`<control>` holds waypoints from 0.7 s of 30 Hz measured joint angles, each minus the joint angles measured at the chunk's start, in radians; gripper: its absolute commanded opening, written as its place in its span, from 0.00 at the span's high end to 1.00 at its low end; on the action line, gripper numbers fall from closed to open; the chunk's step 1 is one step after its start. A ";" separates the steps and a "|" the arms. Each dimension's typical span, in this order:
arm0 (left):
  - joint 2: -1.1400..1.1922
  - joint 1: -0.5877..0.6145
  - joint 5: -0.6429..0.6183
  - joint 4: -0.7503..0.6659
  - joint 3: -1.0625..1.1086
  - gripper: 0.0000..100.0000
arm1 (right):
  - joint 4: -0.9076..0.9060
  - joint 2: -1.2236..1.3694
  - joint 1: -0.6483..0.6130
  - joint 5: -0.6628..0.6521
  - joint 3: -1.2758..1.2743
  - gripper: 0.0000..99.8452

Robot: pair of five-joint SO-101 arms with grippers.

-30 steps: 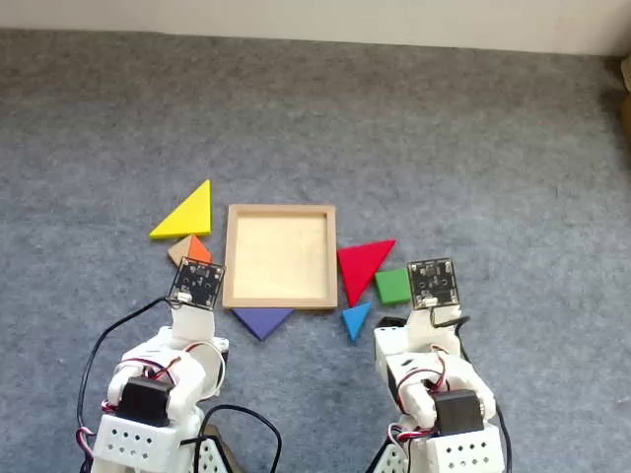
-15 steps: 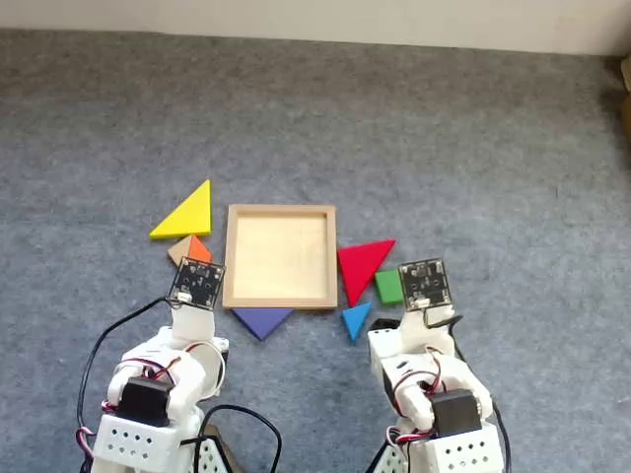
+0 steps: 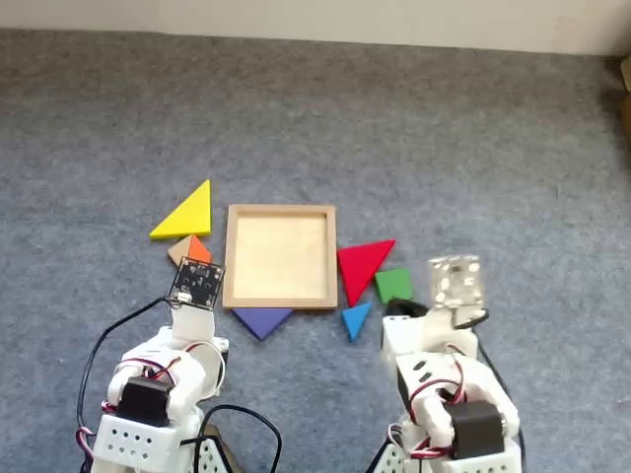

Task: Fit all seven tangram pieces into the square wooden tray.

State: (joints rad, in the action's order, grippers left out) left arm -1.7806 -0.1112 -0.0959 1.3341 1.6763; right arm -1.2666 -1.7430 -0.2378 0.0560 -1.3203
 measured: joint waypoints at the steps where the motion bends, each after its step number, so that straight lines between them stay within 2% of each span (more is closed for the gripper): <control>1: 0.000 0.000 0.000 0.000 0.000 0.99 | -0.002 0.049 -0.002 0.023 0.043 1.00; 8: 0.000 0.000 0.000 0.000 0.000 0.99 | -0.002 0.532 -0.005 0.180 0.373 0.97; 15: 0.000 0.000 0.000 0.000 0.000 0.99 | 0.000 0.993 -0.098 0.370 0.597 0.72; 21: 0.000 0.000 0.000 0.000 0.000 0.99 | 0.110 1.307 -0.144 0.496 0.698 0.70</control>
State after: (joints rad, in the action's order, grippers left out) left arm -1.7806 -0.1112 -0.0959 1.3341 1.6763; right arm -1.1561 -0.4358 -0.3821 0.5516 -0.6222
